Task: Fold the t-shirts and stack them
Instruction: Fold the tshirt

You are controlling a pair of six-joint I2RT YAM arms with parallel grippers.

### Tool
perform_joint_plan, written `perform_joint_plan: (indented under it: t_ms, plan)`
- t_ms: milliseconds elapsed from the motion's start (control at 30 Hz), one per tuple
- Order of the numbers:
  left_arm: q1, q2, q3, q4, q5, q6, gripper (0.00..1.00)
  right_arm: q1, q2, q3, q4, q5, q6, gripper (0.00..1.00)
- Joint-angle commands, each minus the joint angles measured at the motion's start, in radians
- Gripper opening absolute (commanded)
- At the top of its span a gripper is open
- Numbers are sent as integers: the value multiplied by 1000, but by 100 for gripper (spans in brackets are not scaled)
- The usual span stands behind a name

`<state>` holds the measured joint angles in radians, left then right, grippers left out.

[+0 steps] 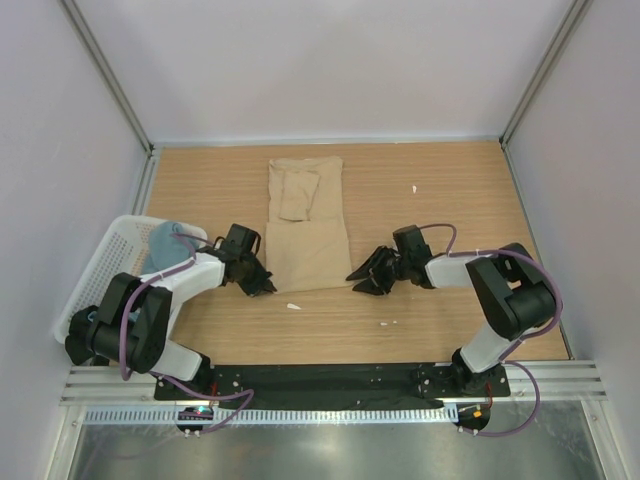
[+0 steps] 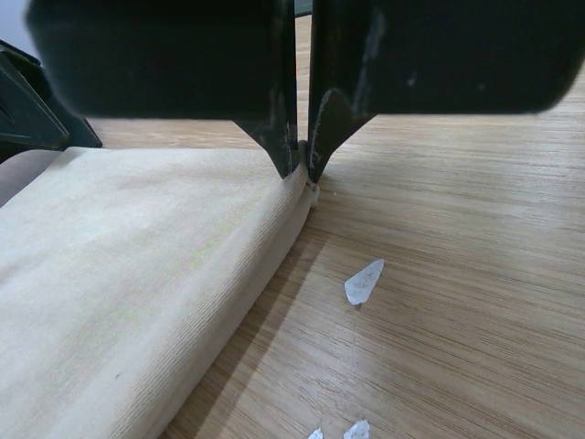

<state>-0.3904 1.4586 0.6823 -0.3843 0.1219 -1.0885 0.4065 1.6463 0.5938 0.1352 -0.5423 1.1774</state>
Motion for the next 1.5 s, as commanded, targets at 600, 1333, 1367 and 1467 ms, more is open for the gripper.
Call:
perform_joint_plan:
  t_ms: [600,1333,1367,1467]
  plan:
    - [-8,-15,-12,-42,-28,12,0,6,73,-38,-54,202,34,41]
    - [-27,-13,19,-70,4,102,0,-14,136,-45,-55,153,-116,1]
    - [-44,-24,19,-76,-1,114,0,-14,120,-49,-65,151,-133,2]
    - [-102,-93,17,-132,-33,119,0,3,26,-78,-117,148,-188,1]
